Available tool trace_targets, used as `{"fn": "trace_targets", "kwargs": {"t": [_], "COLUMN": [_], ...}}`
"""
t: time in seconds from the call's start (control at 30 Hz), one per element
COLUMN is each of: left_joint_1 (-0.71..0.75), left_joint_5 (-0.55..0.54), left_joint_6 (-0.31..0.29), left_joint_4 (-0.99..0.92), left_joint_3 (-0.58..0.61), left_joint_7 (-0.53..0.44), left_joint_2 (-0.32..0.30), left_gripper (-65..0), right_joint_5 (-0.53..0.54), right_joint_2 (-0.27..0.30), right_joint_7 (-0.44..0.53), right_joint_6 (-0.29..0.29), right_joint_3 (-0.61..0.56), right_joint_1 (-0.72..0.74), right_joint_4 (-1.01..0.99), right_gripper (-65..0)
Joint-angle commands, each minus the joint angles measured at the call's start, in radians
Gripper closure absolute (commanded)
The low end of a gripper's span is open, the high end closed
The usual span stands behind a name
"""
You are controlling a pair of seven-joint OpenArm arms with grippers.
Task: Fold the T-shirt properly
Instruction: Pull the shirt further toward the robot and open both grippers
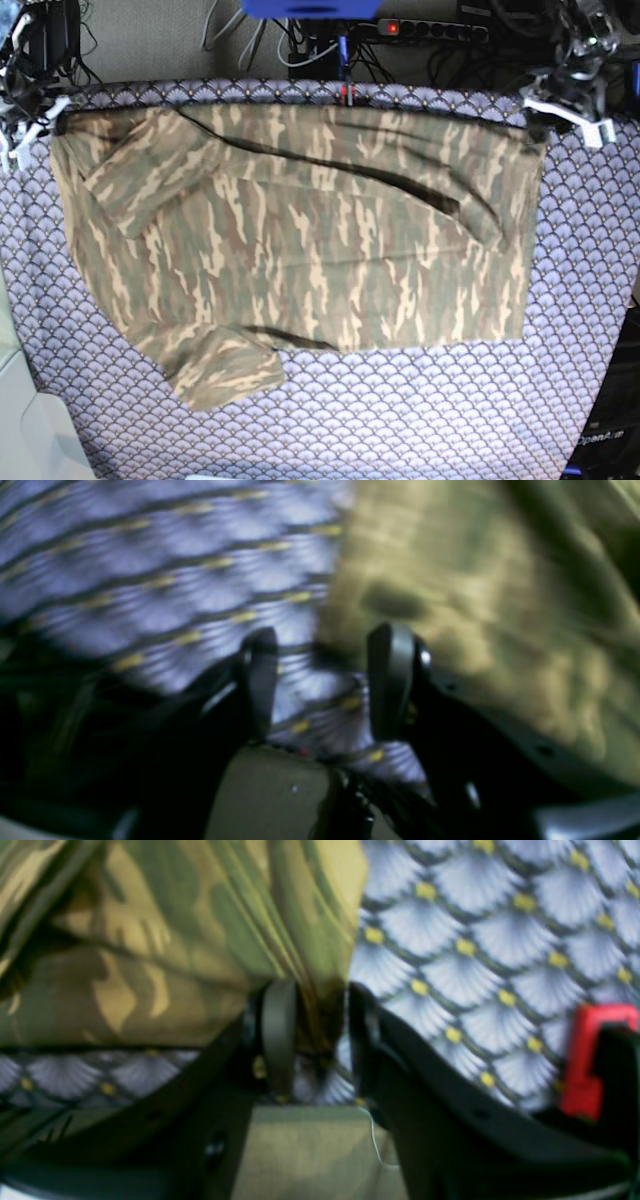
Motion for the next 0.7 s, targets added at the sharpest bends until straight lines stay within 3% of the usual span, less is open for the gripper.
{"fn": "trace_targets", "kwargs": {"t": [0.0,0.43,0.5,0.67], "left_joint_1": [-0.001,0.027,0.027,0.036], "left_joint_5": [-0.015,-0.015,-0.015,-0.017], "left_joint_6": [-0.03,-0.042,-0.042,-0.044], "left_joint_4": [0.016,0.016,0.017,0.028], "left_joint_3": [-0.01,-0.015,-0.015,-0.024], "left_joint_7": [-0.017,-0.023,-0.023,-0.023], "left_joint_2": [-0.005,-0.01,-0.011,-0.005], "left_gripper": [-28.8,-28.8,-28.8,-28.8], "right_joint_5": [0.0,0.001,0.001,0.001], "right_joint_2": [0.021,0.001,-0.002,-0.036], "right_joint_7": [0.011,0.011,0.011,0.011], "right_joint_6": [-0.004,-0.004,-0.004,-0.004], "right_joint_3": [0.006,0.005,0.005,0.009], "right_joint_1": [0.0,-0.021,-0.029,-0.081], "right_joint_4": [0.013,0.025,0.061,0.2], "right_gripper": [-19.8,-20.2,-22.4,-35.3]}}
